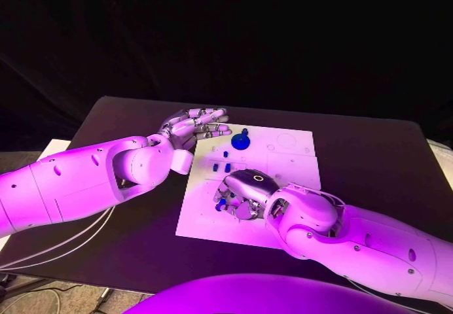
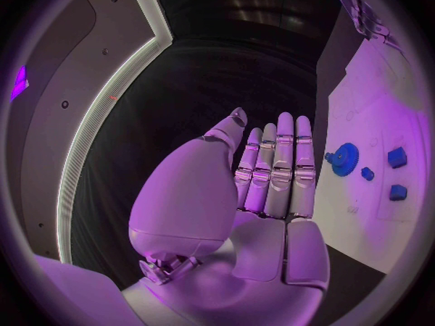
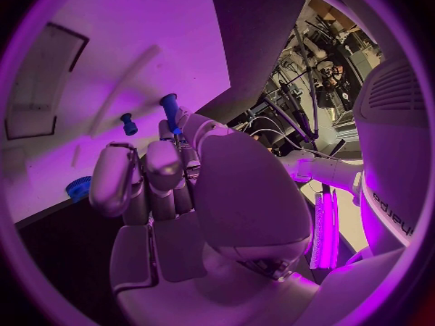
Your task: Assemble the parts on the task board
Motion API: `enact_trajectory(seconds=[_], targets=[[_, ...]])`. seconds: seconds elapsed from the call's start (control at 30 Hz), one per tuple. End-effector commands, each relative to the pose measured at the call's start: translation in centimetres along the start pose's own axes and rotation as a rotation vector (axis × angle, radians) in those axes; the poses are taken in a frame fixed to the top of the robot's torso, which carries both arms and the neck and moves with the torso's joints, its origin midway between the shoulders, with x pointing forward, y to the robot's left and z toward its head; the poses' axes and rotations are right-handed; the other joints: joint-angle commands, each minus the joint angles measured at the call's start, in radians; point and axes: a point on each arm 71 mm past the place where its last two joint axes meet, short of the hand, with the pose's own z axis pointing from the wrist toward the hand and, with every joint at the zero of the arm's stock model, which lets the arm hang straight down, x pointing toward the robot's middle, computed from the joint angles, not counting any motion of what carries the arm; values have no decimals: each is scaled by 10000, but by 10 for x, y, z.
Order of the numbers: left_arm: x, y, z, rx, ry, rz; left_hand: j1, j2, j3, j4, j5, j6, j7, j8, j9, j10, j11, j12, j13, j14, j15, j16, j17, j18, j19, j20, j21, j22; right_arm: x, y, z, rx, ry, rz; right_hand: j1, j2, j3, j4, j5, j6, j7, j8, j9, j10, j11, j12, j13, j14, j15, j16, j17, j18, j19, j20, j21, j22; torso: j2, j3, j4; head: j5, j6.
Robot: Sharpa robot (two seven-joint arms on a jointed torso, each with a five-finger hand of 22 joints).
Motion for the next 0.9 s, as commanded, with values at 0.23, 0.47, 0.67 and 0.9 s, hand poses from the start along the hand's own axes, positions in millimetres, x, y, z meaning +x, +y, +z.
enact_trajectory(seconds=[0.23,0.47,0.67,0.9], targets=[[3,0,0,53,238,-56,-68,11,18,59,39,-62,4,-44,-7,-25,55,-56,10,89,-11,-14,-16,129,55,15,55,-11,7,-2,-1,154,-70,-52,-1227,-671,-338,-7,203,-1528,110,-68,-59,-1574,-132,-183,-51,-157,335,-569,-750,225,-539,236,-759,-1068,-6,-4,1,-11,7],[3,0,0,47,236,-55,-68,11,18,59,39,-62,4,-44,-7,-25,55,-56,10,89,-11,-14,-16,129,55,15,55,-11,1,-2,-5,112,-637,167,-1346,-569,-1720,71,199,-1939,77,-46,-34,-2492,-25,-35,-19,-130,414,-575,-790,270,-591,314,-1030,-1392,-2,12,-13,-54,38],[1,-1,-1,49,200,-44,-51,26,38,45,40,-59,4,-36,-3,-21,53,-55,11,102,-14,-36,-17,130,66,12,57,-45,-15,-3,-21,69,-1329,466,-1110,-343,-2119,71,429,-1782,135,-15,-15,-2330,-71,225,10,-145,383,-633,-882,261,-528,297,-1016,-1364,-14,18,-41,-149,47],[0,-1,-1,48,169,-34,-51,26,38,45,40,-59,4,-36,-3,-21,53,-55,11,102,-14,-36,-17,130,66,12,57,-45,-46,-33,-56,1326,-1338,1264,-1118,-121,-2327,241,523,-1425,104,25,2,-1246,-240,801,52,-123,257,-641,-892,228,-429,226,-932,-1237,-71,4,-146,-428,207]])
